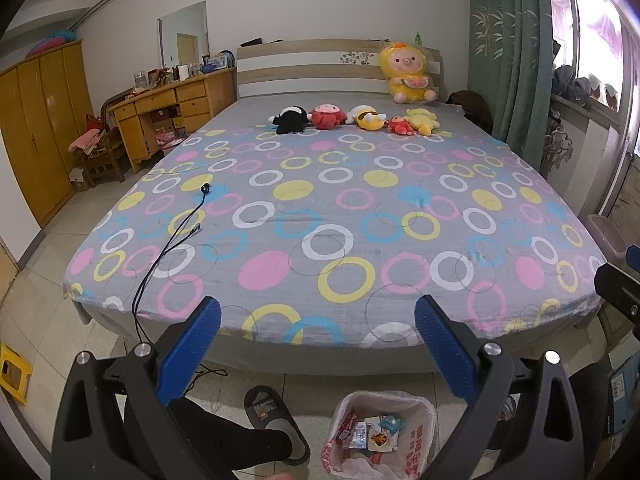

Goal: Collect trash

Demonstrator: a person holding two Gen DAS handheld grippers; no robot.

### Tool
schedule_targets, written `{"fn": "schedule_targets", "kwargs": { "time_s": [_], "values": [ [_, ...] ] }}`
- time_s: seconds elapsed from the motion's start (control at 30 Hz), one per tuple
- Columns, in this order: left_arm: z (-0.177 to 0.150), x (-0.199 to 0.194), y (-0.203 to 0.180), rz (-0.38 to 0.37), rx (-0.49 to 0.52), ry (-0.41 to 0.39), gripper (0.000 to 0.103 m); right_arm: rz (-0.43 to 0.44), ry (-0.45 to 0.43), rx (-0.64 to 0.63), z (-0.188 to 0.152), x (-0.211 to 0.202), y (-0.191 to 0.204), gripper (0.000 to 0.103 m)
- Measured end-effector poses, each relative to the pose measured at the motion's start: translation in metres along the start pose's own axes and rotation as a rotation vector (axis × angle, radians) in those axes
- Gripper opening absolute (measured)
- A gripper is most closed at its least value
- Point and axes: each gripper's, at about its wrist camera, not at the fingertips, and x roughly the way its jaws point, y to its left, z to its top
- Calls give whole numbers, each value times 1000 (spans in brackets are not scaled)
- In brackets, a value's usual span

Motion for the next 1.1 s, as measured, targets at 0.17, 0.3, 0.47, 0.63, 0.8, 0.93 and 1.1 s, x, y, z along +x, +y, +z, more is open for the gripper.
{"fn": "schedule_targets", "kwargs": {
  "time_s": [0.17,0.3,0.47,0.63,0.8,0.93,1.1],
  "values": [
    [-1,0,-1,3,0,-2,95,0,-2,-4,-2,1,2,96],
    [-2,0,0,3,3,-2,95,4,-4,1,-3,0,3,96],
    [-2,-1,-1,6,-3,-5,95,6,-8,1,-5,1,4,96],
    [-2,-3,-1,16,-9,-6,95,3,-4,3,-6,1,4,96],
    [-3,0,-1,10,-15,12,95,-3,0,4,-9,2,3,96],
    [-4,2,-3,8,-21,25,95,-5,3,8,-9,3,1,96],
    [-5,3,-3,8,-24,22,95,-8,7,8,-10,4,0,96]
  ]
}}
